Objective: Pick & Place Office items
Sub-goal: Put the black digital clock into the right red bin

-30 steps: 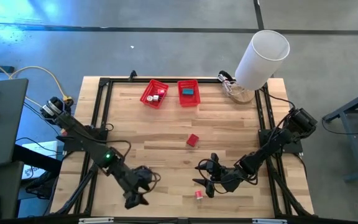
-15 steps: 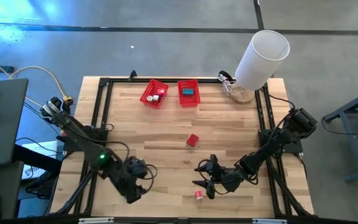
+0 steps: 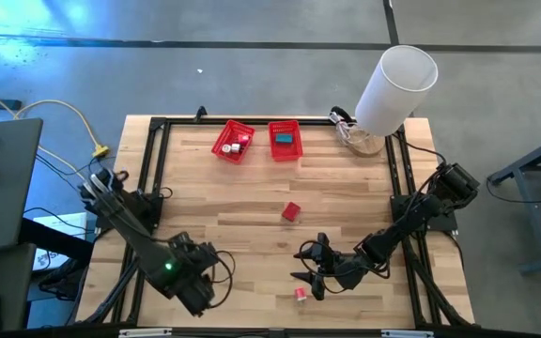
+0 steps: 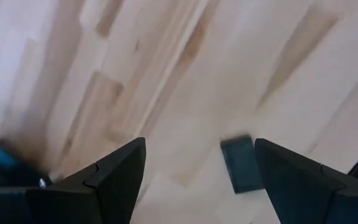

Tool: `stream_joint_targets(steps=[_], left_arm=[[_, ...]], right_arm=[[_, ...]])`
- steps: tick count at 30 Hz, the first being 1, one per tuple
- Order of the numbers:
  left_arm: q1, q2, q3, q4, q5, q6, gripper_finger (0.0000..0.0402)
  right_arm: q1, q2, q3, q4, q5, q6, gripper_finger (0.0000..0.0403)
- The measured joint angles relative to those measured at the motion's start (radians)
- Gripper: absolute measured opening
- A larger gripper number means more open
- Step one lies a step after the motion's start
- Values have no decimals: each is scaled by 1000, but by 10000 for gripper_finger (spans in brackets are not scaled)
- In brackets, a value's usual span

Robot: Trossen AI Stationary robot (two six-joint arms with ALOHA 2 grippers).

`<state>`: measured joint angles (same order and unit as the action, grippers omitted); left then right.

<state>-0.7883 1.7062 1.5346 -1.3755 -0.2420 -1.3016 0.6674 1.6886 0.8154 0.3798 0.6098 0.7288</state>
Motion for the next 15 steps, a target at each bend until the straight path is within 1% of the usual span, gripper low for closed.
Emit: stream_joint_targets(steps=[3, 8, 11, 15], left_arm=[[0, 37, 1, -7, 69, -23, 291], [-1, 73, 1, -4, 140, -77, 291], [-1, 83, 1, -5, 185, -83, 291], [-15, 95, 1, -3, 195, -84, 291]], right_arm=[[0, 0, 0, 6, 0, 0, 252], [0, 0, 0, 6, 0, 0, 252], [0, 0, 0, 6, 0, 0, 252], [0, 0, 0, 6, -1, 0, 252]])
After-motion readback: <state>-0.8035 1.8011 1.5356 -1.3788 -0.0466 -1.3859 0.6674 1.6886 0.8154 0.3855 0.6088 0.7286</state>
